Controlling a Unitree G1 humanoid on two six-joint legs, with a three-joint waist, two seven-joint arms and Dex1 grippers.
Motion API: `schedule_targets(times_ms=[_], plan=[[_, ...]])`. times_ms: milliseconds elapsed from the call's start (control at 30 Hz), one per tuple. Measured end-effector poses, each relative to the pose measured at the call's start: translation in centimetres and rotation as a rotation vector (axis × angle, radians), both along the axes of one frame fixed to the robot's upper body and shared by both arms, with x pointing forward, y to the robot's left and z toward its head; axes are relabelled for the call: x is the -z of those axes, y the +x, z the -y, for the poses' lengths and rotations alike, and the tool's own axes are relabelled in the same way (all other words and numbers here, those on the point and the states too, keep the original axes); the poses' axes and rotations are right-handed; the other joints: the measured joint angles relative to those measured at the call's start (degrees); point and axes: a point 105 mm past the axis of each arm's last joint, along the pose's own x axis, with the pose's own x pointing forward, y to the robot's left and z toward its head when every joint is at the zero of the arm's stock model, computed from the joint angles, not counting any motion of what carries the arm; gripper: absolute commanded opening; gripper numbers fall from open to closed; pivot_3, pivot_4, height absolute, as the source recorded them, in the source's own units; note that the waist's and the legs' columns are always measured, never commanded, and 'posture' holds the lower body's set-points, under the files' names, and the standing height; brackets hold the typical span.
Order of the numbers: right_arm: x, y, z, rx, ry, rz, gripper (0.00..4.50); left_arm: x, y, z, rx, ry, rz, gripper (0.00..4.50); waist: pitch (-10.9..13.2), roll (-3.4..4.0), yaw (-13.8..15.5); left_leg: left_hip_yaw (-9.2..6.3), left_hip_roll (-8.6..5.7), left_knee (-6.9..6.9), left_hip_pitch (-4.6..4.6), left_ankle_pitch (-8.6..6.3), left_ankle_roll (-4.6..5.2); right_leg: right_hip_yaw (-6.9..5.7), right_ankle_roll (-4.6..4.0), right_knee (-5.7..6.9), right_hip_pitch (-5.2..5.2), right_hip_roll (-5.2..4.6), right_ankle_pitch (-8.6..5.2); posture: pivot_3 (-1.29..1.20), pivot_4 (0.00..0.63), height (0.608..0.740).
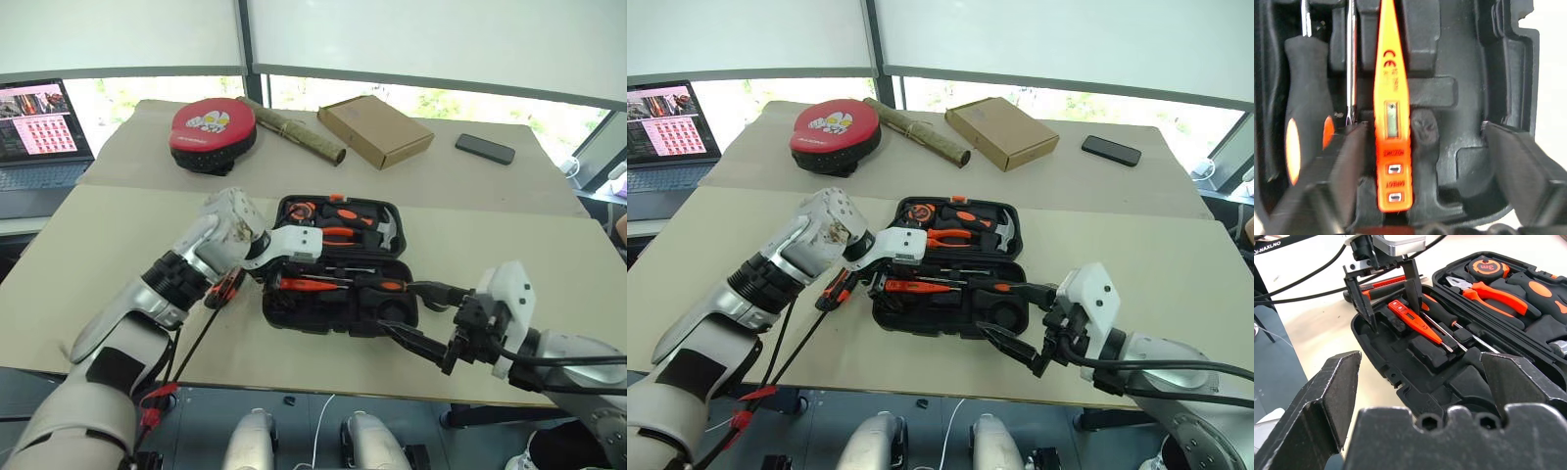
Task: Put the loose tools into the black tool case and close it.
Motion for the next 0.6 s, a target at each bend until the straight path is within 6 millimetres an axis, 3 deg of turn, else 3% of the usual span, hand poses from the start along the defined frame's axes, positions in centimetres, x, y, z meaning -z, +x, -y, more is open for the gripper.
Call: schedule_targets(times_ms=[100, 167, 367, 600], plan=[[0.1, 0.1, 0.2, 0.007, -0.002, -0.003, 4.50, -2.3, 0.7, -0.3, -0.032, -0.147, 0.057, 3.01, 0.0, 0.00, 0.0, 0.00, -0.01, -0.01, 0.00, 0.00, 0.00, 0.00, 0.00, -0.01, 0.02, -0.01, 0.00, 0.00, 0.150, 0.740], [0.1, 0.1, 0.3, 0.008, -0.003, -0.004, 4.50, -3.0, 0.8, -0.9, -0.030, -0.272, 0.077, 2.10, 0.0, 0.03, 0.0, 0.00, -0.02, -0.01, 0.03, 0.00, 0.00, 0.00, 0.01, -0.01, 0.05, -0.03, 0.00, 0.00, 0.150, 0.740], [-0.1, 0.1, 0.9, 0.022, -0.019, 0.001, 4.50, 0.1, -0.1, -0.7, 0.003, -0.511, 0.043, 0.03, 0.0, 0.00, 0.5, 0.00, -0.03, 0.08, 0.02, 0.00, 0.00, -0.04, 0.02, 0.00, 0.10, -0.03, 0.02, 0.00, 0.150, 0.740], [-0.2, 0.1, 1.0, 0.015, -0.021, -0.006, 4.50, 2.2, 1.4, 0.4, -0.020, -0.540, 0.146, 0.03, 0.0, -0.01, 1.2, 0.01, -0.07, 0.09, 0.01, 0.00, 0.00, 0.01, 0.05, -0.03, 0.11, -0.03, 0.04, 0.00, 0.150, 0.740]])
